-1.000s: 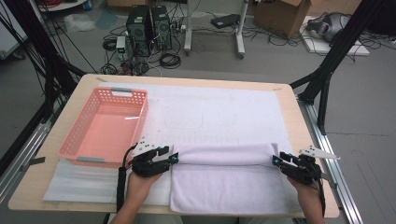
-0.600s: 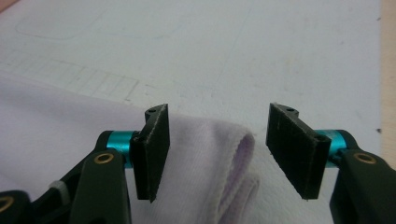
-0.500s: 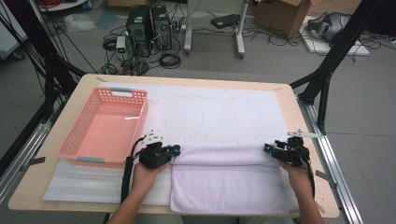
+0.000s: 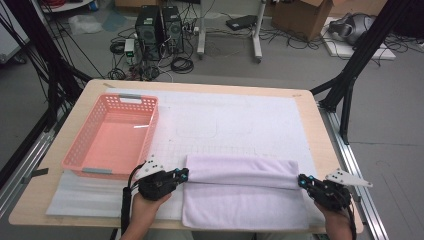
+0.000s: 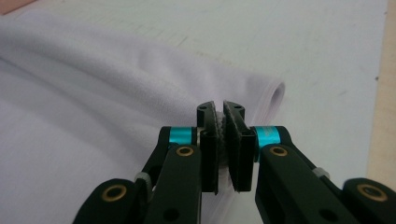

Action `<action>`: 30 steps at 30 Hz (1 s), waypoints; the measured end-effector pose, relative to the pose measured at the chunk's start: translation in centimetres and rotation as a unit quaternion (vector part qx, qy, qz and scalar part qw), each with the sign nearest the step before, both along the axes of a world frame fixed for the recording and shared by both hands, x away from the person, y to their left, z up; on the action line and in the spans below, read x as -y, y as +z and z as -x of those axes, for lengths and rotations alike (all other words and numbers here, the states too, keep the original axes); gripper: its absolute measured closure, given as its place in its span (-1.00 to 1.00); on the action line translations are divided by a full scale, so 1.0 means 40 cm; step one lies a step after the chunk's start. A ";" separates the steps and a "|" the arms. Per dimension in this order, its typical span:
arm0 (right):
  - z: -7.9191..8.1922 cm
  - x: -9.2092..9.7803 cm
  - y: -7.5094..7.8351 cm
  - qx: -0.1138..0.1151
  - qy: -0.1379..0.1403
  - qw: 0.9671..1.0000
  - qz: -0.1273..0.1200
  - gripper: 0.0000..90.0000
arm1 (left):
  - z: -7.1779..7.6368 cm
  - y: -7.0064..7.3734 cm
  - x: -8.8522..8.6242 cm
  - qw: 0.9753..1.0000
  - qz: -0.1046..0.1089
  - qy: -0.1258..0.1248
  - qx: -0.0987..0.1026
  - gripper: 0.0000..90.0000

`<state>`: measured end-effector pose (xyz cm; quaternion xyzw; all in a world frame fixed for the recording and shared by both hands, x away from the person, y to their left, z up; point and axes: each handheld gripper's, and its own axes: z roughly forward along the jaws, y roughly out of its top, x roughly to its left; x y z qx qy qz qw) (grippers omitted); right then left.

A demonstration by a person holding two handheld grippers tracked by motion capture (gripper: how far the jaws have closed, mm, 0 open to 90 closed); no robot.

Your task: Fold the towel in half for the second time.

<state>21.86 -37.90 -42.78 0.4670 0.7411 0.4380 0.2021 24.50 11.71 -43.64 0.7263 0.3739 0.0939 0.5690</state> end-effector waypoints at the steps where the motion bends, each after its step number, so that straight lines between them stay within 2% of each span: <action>1: 0.012 -0.002 -0.001 -0.002 0.001 1.000 0.004 0.88 | 0.012 0.000 0.000 1.000 0.002 -0.001 0.001 0.91; 3: 0.033 -0.004 0.000 0.000 0.004 1.000 0.004 0.87 | 0.026 -0.001 0.002 1.000 -0.001 -0.003 0.001 0.89; 4: 0.039 -0.004 0.001 -0.001 0.004 1.000 0.005 0.85 | 0.035 -0.003 0.000 1.000 0.000 0.001 -0.002 0.81; 7: 0.058 0.003 0.010 0.004 -0.010 1.000 -0.010 0.51 | 0.043 -0.004 -0.011 0.999 0.017 0.021 -0.017 0.30; 8: 0.065 0.006 0.016 0.008 -0.017 1.000 -0.020 0.39 | 0.045 -0.003 -0.014 0.999 0.021 0.026 -0.018 0.23; 9: 0.070 0.010 0.023 0.018 -0.026 0.999 -0.025 0.30 | 0.047 -0.003 -0.017 0.999 0.022 0.030 -0.019 0.19; 11: 0.080 0.012 0.035 0.026 -0.035 0.998 -0.037 0.28 | 0.047 -0.005 -0.018 0.999 0.013 0.036 -0.024 0.12; 12: 0.080 0.009 0.037 0.026 -0.038 0.998 -0.034 0.27 | 0.046 -0.008 -0.016 0.999 0.009 0.035 -0.032 0.12; 15: 0.071 -0.001 0.025 0.011 -0.041 0.999 -0.021 0.23 | 0.040 -0.017 -0.004 0.998 -0.008 0.028 -0.052 0.08; 17: 0.062 -0.008 0.016 -0.010 -0.037 0.999 -0.015 0.21 | 0.037 -0.025 0.005 0.998 -0.023 0.021 -0.062 0.06; 19: 0.054 -0.016 0.004 -0.035 -0.032 0.999 -0.002 0.23 | 0.033 -0.038 0.017 0.996 -0.037 0.014 -0.080 0.06; 20: 0.051 -0.022 -0.005 -0.047 -0.029 0.998 0.015 0.36 | 0.034 -0.042 0.022 0.995 -0.045 0.012 -0.084 0.10; 22: 0.045 -0.034 -0.021 -0.064 -0.027 0.995 0.072 0.48 | 0.039 -0.047 0.033 0.994 -0.078 0.017 -0.076 0.37; 23: 0.043 -0.035 -0.031 -0.071 -0.023 0.995 0.071 0.56 | 0.042 -0.046 0.035 0.994 -0.082 0.017 -0.071 0.57; 24: 0.043 -0.030 -0.030 -0.073 -0.024 0.995 0.061 0.76 | 0.044 -0.043 0.035 0.994 -0.086 0.015 -0.069 0.74; 25: 0.044 -0.028 -0.027 -0.075 -0.019 0.995 0.057 0.82 | 0.047 -0.039 0.036 0.994 -0.088 0.016 -0.064 0.86; 28: 0.052 -0.032 -0.019 -0.063 -0.017 0.995 0.071 0.86 | 0.058 -0.025 0.030 0.996 -0.077 0.016 -0.052 0.88; 30: 0.059 -0.031 -0.014 -0.058 -0.019 0.996 0.067 0.86 | 0.067 -0.020 0.025 0.997 -0.067 0.012 -0.047 0.88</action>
